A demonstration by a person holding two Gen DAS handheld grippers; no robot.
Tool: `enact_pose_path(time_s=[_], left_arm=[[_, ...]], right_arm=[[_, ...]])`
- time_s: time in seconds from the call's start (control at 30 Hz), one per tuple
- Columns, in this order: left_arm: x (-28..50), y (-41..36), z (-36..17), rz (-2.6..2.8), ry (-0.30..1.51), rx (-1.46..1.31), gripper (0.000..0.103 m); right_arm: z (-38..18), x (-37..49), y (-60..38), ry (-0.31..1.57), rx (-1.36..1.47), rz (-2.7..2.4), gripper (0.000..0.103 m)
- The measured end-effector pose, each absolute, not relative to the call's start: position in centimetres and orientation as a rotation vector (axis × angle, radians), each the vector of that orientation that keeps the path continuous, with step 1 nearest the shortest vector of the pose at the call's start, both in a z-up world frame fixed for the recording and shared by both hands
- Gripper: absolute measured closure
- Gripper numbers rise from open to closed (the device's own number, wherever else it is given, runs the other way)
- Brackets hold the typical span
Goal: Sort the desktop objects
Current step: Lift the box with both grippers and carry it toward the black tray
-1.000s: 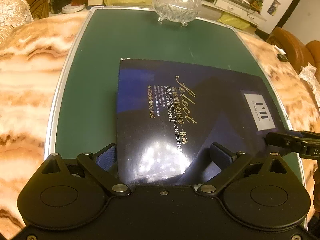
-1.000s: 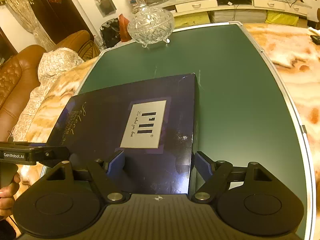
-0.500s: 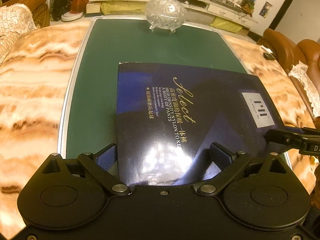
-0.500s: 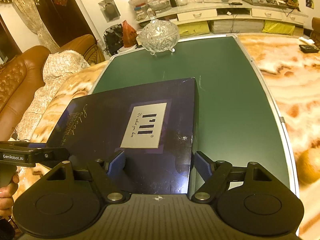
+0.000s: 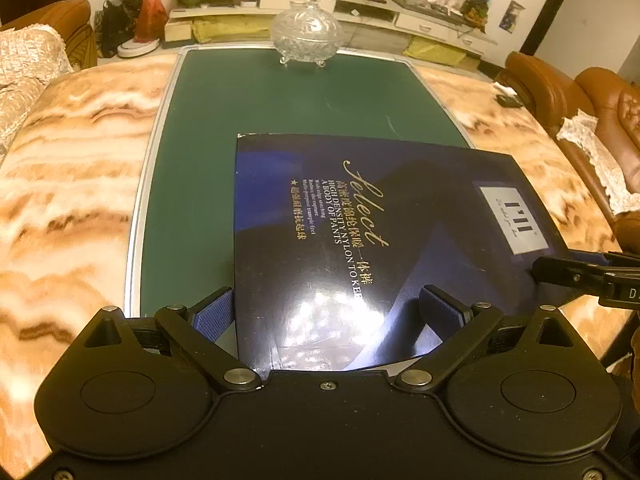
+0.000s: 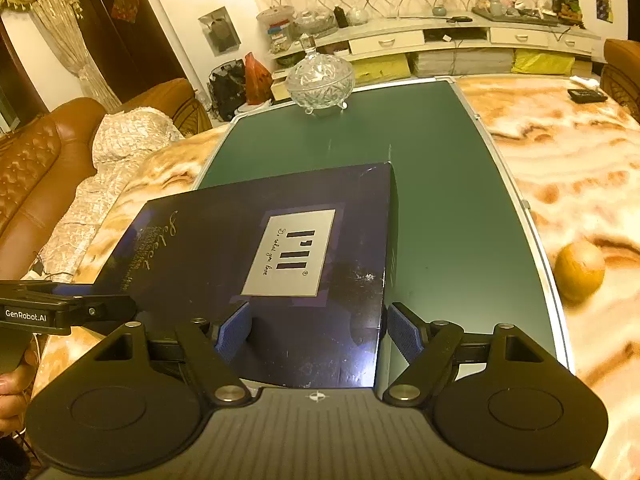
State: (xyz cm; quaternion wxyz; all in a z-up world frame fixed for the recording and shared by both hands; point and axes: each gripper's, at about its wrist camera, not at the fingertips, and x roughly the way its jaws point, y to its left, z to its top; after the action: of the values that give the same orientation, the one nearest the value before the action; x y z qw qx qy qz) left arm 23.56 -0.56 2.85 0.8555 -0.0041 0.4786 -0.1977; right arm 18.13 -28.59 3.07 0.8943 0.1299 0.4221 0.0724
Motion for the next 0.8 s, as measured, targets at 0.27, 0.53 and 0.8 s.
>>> enact_pose_path(time_s=[0.27,0.53,0.8], left_arm=[[19.5,-0.3,3.3,-0.418,0.997,0.005,0.004],[16.7,0.0,3.3,-0.413,0.99,0.03,0.004],[14.3,0.4,2.0,-0.416,1.008,0.033,0.005]], right_arm=[[3.5,13.8,-28.0,0.86,0.256,0.148,0.024],[2.8,10.7,-27.8,0.859,0.275,0.151,0.024],[1.5,8.2,-27.5,0.87,0.284,0.147,0.024]])
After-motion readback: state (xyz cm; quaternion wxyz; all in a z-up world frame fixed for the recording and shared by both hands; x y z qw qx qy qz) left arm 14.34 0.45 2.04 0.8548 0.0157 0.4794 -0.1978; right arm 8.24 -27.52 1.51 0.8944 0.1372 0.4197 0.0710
